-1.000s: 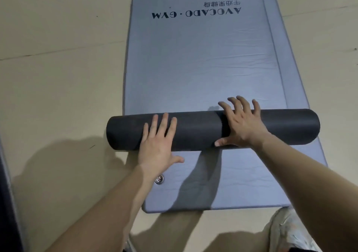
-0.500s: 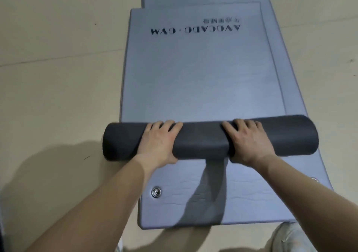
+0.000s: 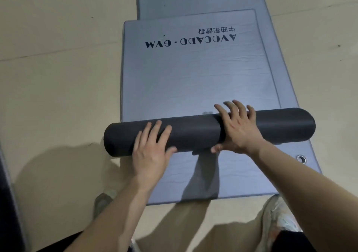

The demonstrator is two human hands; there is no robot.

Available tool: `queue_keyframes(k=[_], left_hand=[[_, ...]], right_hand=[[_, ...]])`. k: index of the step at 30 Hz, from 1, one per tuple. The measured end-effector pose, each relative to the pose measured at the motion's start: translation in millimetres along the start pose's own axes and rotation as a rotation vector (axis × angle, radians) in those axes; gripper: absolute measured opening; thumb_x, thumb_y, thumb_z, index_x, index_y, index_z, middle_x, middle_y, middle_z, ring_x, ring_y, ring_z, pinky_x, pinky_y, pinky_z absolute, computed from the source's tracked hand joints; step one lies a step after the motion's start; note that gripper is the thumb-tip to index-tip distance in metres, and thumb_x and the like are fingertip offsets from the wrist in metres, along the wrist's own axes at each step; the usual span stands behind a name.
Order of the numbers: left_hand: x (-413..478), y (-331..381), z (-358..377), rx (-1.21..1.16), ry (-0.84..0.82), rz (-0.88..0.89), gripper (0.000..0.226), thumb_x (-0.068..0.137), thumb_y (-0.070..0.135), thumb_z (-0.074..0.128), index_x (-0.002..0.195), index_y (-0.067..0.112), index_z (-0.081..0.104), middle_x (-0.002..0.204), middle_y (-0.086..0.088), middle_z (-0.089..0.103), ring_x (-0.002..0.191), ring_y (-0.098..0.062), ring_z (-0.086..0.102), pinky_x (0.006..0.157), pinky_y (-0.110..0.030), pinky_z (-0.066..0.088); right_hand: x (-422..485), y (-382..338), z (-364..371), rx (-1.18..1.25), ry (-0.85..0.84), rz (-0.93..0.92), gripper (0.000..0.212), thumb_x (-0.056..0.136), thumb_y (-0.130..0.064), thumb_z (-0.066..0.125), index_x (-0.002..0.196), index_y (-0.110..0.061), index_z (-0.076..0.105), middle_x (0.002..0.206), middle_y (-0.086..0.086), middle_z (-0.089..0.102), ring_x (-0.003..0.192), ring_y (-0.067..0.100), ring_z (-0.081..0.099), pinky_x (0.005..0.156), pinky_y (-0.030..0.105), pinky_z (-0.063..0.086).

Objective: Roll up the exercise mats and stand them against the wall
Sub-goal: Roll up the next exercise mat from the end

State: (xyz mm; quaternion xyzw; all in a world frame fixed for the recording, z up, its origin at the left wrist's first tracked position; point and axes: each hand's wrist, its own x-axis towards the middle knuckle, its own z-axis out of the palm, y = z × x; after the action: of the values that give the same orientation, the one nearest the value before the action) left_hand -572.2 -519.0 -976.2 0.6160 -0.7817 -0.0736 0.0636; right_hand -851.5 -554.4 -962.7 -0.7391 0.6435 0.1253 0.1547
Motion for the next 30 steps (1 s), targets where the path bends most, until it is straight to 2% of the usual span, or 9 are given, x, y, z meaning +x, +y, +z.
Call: queue_keyframes(k=[4,6,9,12,15,21,24,28,30], left_hand=[[60.5,-14.6,14.0,0.037,-0.207,0.029,0.097,0.081,0.075,0.056,0.158,0.023,0.029,0.165,-0.007,0.028,0.154,-0.036,0.016,0.124,-0.052,0.011],[99.9,-24.4,11.3,0.014,-0.276,0.049,0.092,0.085,0.075,0.05,0.159,0.026,0.026,0.168,-0.002,0.022,0.155,-0.034,0.012,0.125,-0.048,0.008],[103.7,-17.9,21.9,0.078,-0.144,0.148,0.093,0.08,0.075,0.048,0.153,0.019,0.038,0.162,-0.009,0.033,0.149,-0.041,0.027,0.122,-0.054,0.018],[96.5,-6.4,40.4,0.339,-0.258,0.156,0.128,0.063,0.078,0.067,0.159,0.017,0.007,0.167,-0.012,0.016,0.15,-0.046,0.017,0.121,-0.06,0.014],[117.2,-10.6,37.0,0.286,-0.179,0.147,0.119,0.061,0.052,0.086,0.155,0.023,0.02,0.161,-0.007,0.032,0.144,-0.041,0.031,0.119,-0.055,0.025],[80.0,-2.4,-8.1,0.179,-0.426,0.223,0.11,0.059,0.054,0.081,0.153,0.03,0.029,0.152,0.004,0.042,0.132,-0.026,0.045,0.111,-0.042,0.034],[67.5,1.8,-20.9,0.11,-0.594,0.236,0.109,0.057,0.052,0.082,0.151,0.035,0.031,0.144,0.008,0.049,0.122,-0.024,0.054,0.102,-0.039,0.044],[92.6,-1.1,-31.1,-0.014,-0.706,0.11,0.113,0.051,0.06,0.087,0.149,0.044,0.034,0.146,0.012,0.052,0.128,-0.022,0.053,0.111,-0.045,0.037],[80.2,-2.7,-33.4,0.073,-0.514,0.08,0.101,0.062,0.065,0.083,0.149,0.039,0.039,0.152,0.006,0.048,0.138,-0.024,0.044,0.12,-0.053,0.02]], right_hand=[[5.7,-4.3,24.4,0.005,0.276,0.025,0.107,0.063,-0.073,0.082,0.146,-0.017,0.044,0.152,0.02,0.041,0.144,0.044,0.032,0.114,0.065,0.024],[11.2,0.7,40.0,-0.058,0.23,0.029,0.133,0.055,-0.071,0.087,0.16,-0.017,0.025,0.163,0.021,0.027,0.15,0.046,0.023,0.118,0.064,0.013],[50.1,14.5,38.3,-0.113,0.192,0.019,0.143,0.05,-0.053,0.096,0.163,-0.019,0.014,0.165,0.019,0.025,0.152,0.044,0.022,0.119,0.063,0.012],[79.0,23.0,18.1,-0.116,0.155,-0.014,0.133,0.048,-0.069,0.084,0.159,-0.022,0.027,0.154,0.014,0.042,0.142,0.04,0.038,0.116,0.06,0.026],[87.6,26.4,-7.7,-0.121,0.077,-0.048,0.125,0.042,-0.079,0.069,0.15,-0.028,0.033,0.138,0.004,0.051,0.125,0.032,0.05,0.109,0.05,0.034],[24.0,6.6,-14.7,0.002,-0.157,-0.066,0.122,0.043,-0.08,0.072,0.149,-0.033,0.034,0.139,-0.005,0.053,0.127,0.026,0.053,0.111,0.046,0.036],[-40.4,-0.5,17.3,0.039,0.052,-0.059,0.117,0.049,-0.068,0.086,0.147,-0.017,0.048,0.145,0.006,0.055,0.132,0.032,0.054,0.117,0.05,0.035],[-68.5,-20.0,37.6,0.023,0.033,0.081,0.149,0.049,-0.079,0.084,0.163,-0.01,0.017,0.168,0.017,0.023,0.156,0.039,0.016,0.124,0.061,0.007],[-46.3,-17.1,23.3,0.059,-0.046,0.084,0.154,0.05,-0.087,0.078,0.164,-0.015,0.004,0.171,0.013,0.01,0.158,0.036,0.004,0.124,0.062,0.001]])
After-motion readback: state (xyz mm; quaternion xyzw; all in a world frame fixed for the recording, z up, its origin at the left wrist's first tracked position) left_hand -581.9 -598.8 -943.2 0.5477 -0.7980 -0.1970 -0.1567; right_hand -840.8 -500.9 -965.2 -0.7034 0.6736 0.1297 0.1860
